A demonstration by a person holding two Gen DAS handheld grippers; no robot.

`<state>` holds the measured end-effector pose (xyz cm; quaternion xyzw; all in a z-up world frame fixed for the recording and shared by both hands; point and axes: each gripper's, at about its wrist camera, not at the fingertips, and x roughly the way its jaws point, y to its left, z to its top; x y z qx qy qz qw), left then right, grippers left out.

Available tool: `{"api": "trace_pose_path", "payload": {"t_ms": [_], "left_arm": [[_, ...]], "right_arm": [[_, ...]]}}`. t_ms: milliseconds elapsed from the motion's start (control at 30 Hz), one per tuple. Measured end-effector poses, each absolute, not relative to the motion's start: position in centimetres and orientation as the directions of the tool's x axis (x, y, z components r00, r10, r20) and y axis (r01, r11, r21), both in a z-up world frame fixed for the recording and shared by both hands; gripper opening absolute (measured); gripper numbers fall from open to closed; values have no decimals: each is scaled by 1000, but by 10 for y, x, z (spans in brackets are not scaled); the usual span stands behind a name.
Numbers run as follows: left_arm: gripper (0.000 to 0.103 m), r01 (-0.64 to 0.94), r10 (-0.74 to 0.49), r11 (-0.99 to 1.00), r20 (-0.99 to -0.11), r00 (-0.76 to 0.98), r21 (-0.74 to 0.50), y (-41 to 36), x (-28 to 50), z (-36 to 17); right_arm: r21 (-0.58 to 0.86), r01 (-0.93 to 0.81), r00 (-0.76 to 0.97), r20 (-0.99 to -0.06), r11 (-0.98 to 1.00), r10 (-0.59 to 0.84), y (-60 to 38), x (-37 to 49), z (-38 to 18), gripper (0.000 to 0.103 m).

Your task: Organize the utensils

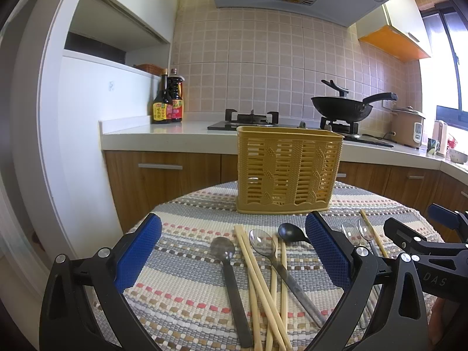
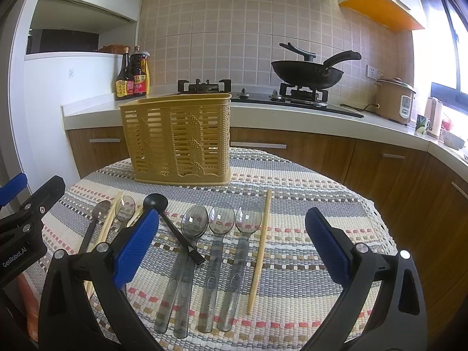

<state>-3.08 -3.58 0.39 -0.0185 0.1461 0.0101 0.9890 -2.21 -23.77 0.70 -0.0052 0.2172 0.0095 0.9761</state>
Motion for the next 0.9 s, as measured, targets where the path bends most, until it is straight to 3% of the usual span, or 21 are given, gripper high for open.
{"api": "trace_pose_path", "payload": {"t_ms": [600, 900], "left_arm": [[95, -24, 13, 999, -284, 959, -34, -38, -32, 4], [95, -22, 11, 999, -280, 960, -35, -39, -33, 3]], "right_arm": [[2, -6, 899, -438, 1000, 6, -240, -20, 6, 96], [-11, -7, 916, -402, 1000, 2, -241, -22, 7, 96]]}}
